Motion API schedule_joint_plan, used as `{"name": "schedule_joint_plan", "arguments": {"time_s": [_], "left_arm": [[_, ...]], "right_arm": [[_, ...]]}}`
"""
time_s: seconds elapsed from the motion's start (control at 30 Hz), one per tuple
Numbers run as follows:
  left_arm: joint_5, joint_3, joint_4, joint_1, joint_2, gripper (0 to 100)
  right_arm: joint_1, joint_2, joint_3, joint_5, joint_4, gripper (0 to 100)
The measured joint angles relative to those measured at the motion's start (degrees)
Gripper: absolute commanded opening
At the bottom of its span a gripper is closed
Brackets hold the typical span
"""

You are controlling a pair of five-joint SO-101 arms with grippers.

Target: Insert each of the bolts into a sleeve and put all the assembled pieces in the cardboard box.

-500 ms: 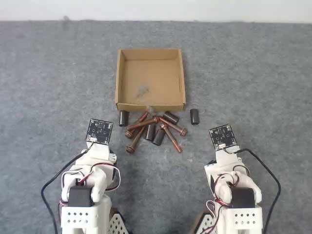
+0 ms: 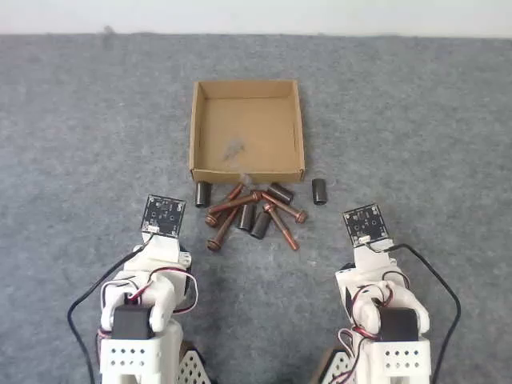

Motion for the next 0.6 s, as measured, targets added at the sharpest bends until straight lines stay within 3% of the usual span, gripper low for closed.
{"name": "schedule_joint_plan", "arguments": {"time_s": [0.37, 0.6], "left_arm": [[0.0, -1.23, -15.74, -9.05, 0.0, 1], [0.0, -1.23, -15.03, -2.99, 0.0, 1]], "right_arm": [[0.18, 0.0, -0.26, 0.0, 0.0, 0.9], [0.26, -0.09, -2.73, 0.0, -0.44, 1.0]]}}
